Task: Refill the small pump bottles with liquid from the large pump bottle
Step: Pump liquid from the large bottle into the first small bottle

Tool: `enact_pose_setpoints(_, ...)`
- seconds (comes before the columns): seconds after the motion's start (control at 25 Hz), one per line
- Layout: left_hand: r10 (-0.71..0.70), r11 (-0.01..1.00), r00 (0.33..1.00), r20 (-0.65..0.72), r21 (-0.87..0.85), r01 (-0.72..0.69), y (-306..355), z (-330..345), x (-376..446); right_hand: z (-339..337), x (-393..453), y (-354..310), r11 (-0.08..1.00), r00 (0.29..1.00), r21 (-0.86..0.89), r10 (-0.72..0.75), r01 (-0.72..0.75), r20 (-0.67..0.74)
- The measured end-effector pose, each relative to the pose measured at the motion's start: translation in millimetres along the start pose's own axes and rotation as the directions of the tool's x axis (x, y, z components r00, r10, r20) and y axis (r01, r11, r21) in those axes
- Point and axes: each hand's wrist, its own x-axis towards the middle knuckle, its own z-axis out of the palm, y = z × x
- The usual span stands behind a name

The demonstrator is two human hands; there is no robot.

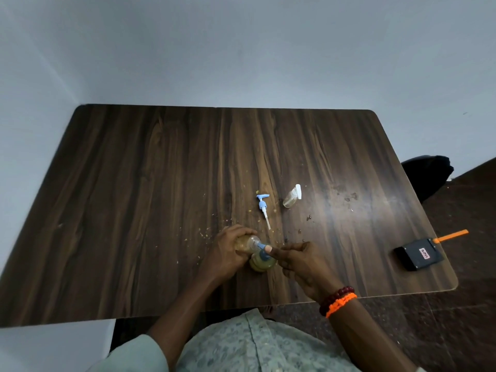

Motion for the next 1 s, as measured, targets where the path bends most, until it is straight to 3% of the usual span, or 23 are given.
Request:
enact_pose_setpoints(0.24, 0.069, 0.984, 0.998, 0.008, 0.165, -0.069, 1.1, -1.2, 3.1, 4.4, 1.1, -1.0, 0.999, 1.000, -0.046, -0.008, 0.008, -0.006)
enact_pose_setpoints(0.44, 0.062, 0.990, 0.998, -0.019, 0.124, -0.059, 0.5, -2.5, 5.6, -1.5, 0.9, -4.2, 1.000, 1.000, -0.005, 0.011, -0.010, 0.009)
enact_pose_setpoints(0.6, 0.041, 0.991, 0.999, -0.004, 0.127, -0.040, -4.1, -0.3, 3.4, 5.0, 0.1, -5.0, 0.997, 1.000, -0.076, -0.015, 0.013, -0.025)
enact_pose_setpoints(1.0, -0.018, 0.996, 1.000, -0.005, -0.093, 0.018, -14.8, 0.6, 1.0, -0.2, -1.4, -2.6, 1.000, 1.000, -0.006, 0.017, -0.017, 0.026)
